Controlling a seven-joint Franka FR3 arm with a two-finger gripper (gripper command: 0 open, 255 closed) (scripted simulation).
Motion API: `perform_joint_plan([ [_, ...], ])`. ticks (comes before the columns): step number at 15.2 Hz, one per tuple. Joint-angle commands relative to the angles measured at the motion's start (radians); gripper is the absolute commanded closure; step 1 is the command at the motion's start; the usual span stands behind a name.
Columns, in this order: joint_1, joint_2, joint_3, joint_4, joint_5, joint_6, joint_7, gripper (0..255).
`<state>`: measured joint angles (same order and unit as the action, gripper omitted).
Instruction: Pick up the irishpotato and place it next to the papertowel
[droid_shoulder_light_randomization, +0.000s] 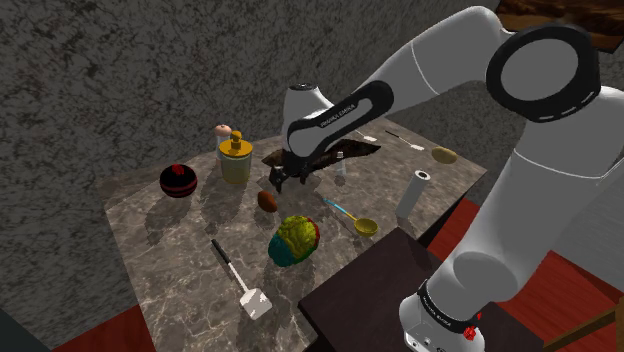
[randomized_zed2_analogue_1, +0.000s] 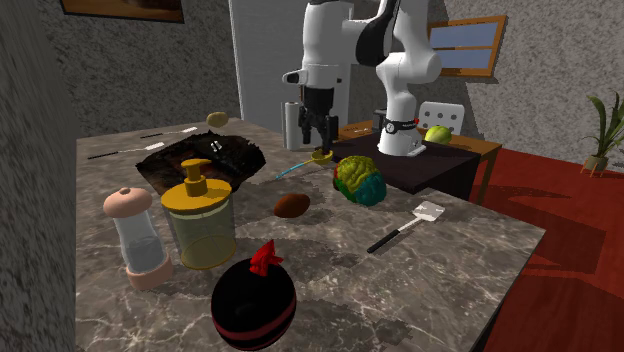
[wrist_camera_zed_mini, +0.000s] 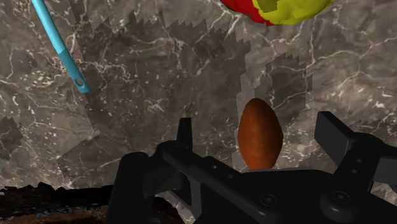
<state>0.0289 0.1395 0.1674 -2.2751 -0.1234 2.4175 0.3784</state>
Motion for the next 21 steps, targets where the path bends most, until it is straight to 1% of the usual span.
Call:
perform_joint_plan([
  [1,0.008,0.076,-0.004,0.043,-0.029,0.036,0.027,0],
  [5,0.034,0.234,-0.022,0.158,-0.082,0.085,0.077,0],
  [9,0.065,0.389,-0.045,0.293,-0.119,0.112,0.112,0],
  [16,0.073,0.469,-0.063,0.313,-0.138,0.173,0.125,0],
  [21,0.074,0.476,-0.065,0.315,-0.139,0.177,0.126,0],
])
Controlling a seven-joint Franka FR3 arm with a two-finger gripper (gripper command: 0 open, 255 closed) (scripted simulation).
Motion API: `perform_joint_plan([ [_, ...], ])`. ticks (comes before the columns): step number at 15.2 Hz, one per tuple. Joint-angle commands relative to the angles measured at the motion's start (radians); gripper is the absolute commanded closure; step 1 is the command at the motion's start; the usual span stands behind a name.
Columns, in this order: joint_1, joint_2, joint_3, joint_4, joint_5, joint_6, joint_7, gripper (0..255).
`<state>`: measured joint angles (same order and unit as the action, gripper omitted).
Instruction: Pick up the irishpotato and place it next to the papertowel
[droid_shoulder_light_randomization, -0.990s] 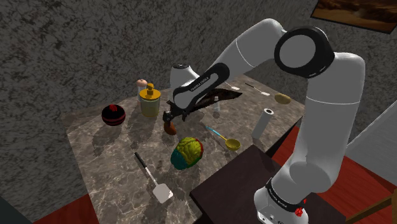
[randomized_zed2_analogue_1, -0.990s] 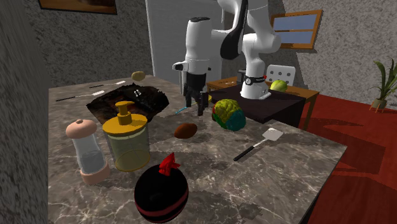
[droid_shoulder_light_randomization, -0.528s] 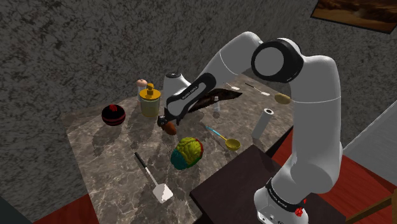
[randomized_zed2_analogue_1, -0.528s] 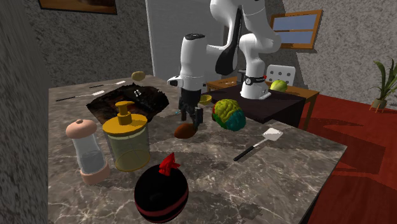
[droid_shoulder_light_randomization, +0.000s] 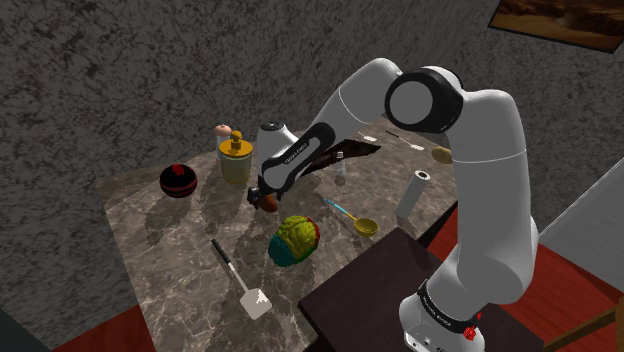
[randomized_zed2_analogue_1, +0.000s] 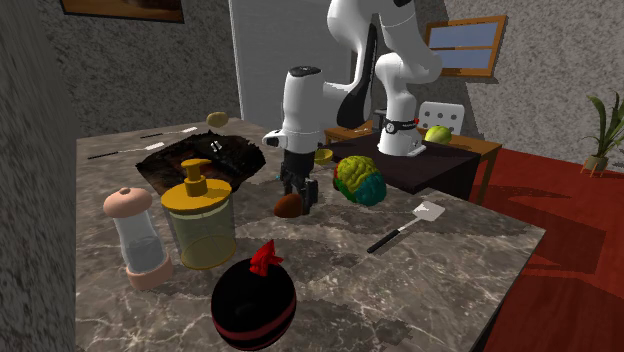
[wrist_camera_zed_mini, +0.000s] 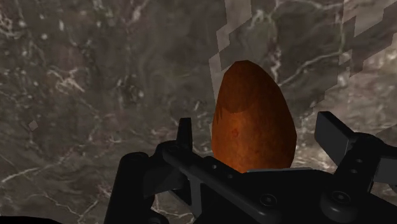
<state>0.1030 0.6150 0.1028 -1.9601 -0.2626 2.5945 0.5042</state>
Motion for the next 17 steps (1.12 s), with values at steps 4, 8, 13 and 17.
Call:
perform_joint_plan([
  [4,0.000,0.000,0.000,0.000,0.000,0.000,0.000,0],
  [8,0.000,0.000,0.000,0.000,0.000,0.000,0.000,255],
  [13,0.000,0.000,0.000,0.000,0.000,0.000,0.000,255],
  [17,-0.005,-0.034,0.008,-0.008,0.008,-0.026,-0.008,255],
])
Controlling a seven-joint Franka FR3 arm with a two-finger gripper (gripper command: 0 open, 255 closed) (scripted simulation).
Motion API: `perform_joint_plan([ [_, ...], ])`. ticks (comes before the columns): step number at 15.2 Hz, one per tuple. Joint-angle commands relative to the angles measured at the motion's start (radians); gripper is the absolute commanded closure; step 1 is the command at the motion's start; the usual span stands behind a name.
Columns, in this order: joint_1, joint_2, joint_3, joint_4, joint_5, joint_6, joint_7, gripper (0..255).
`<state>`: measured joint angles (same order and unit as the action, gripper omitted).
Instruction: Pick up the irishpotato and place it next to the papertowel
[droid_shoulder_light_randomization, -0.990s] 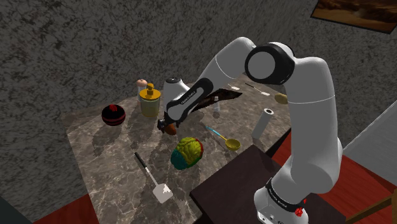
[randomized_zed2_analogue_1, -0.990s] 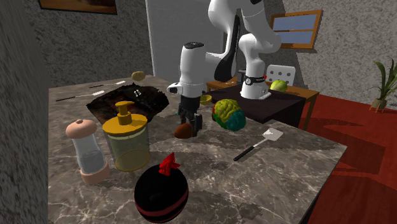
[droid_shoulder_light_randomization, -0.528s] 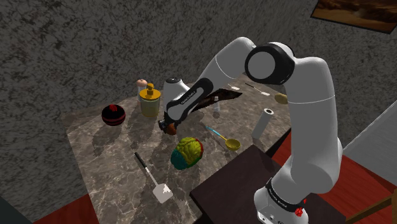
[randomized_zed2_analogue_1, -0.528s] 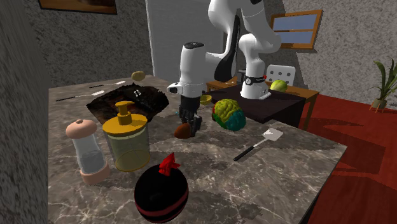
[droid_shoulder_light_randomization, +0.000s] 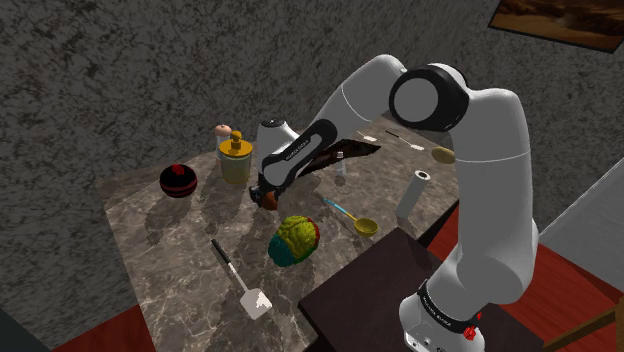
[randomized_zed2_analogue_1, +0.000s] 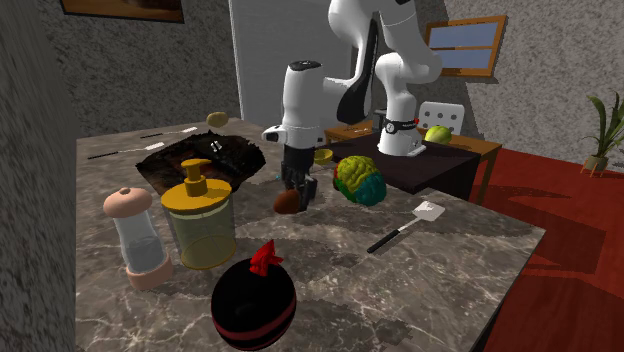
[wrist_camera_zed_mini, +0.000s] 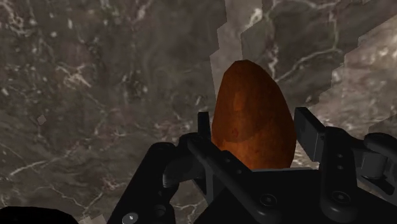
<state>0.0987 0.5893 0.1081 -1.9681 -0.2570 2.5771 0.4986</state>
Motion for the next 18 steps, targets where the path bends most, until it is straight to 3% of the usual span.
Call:
perform_joint_plan([
  [1,-0.003,-0.019,0.005,-0.002,0.005,-0.017,-0.005,255],
  [18,-0.027,-0.191,0.041,-0.006,0.058,-0.182,-0.051,255],
])
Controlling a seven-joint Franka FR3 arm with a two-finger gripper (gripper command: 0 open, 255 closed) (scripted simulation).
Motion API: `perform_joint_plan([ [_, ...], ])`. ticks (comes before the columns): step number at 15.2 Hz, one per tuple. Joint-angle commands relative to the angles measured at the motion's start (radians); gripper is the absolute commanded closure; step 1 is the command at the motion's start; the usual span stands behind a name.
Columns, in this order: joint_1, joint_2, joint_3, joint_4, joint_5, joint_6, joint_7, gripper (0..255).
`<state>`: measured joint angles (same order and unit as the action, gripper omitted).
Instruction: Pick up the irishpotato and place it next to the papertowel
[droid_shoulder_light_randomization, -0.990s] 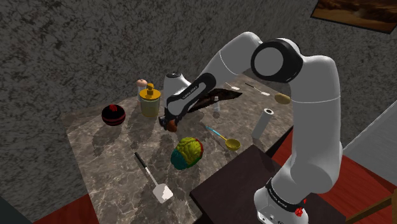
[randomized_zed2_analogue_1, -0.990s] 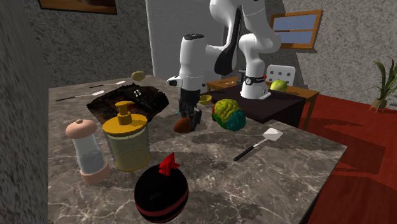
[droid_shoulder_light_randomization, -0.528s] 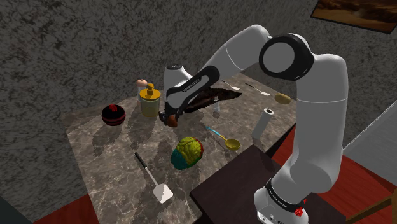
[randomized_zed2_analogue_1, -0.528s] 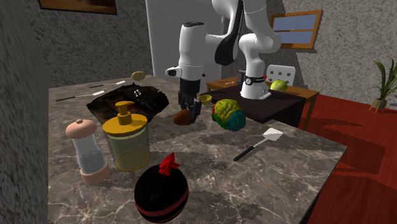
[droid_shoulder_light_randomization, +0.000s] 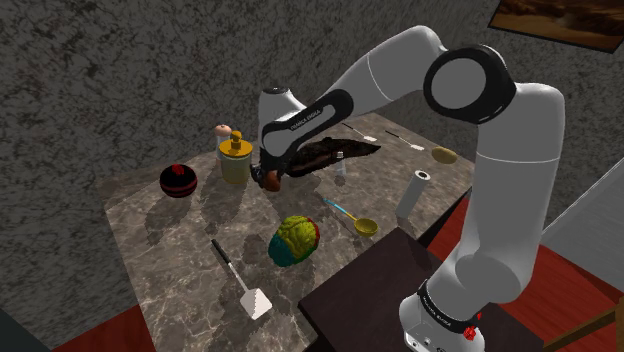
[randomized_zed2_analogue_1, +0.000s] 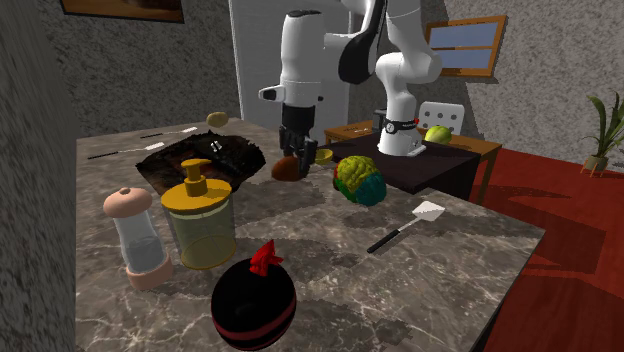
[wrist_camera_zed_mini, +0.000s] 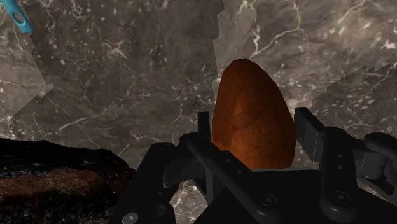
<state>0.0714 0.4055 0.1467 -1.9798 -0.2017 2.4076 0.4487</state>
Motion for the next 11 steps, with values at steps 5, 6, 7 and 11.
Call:
perform_joint_plan([
  [5,-0.005,-0.050,0.009,0.016,0.018,-0.066,-0.015,255],
  [6,-0.005,-0.059,0.011,0.019,0.021,-0.077,-0.017,255],
  [7,-0.006,-0.067,0.012,0.022,0.024,-0.087,-0.020,255],
  [11,-0.009,-0.097,0.016,0.036,0.035,-0.132,-0.030,255],
])
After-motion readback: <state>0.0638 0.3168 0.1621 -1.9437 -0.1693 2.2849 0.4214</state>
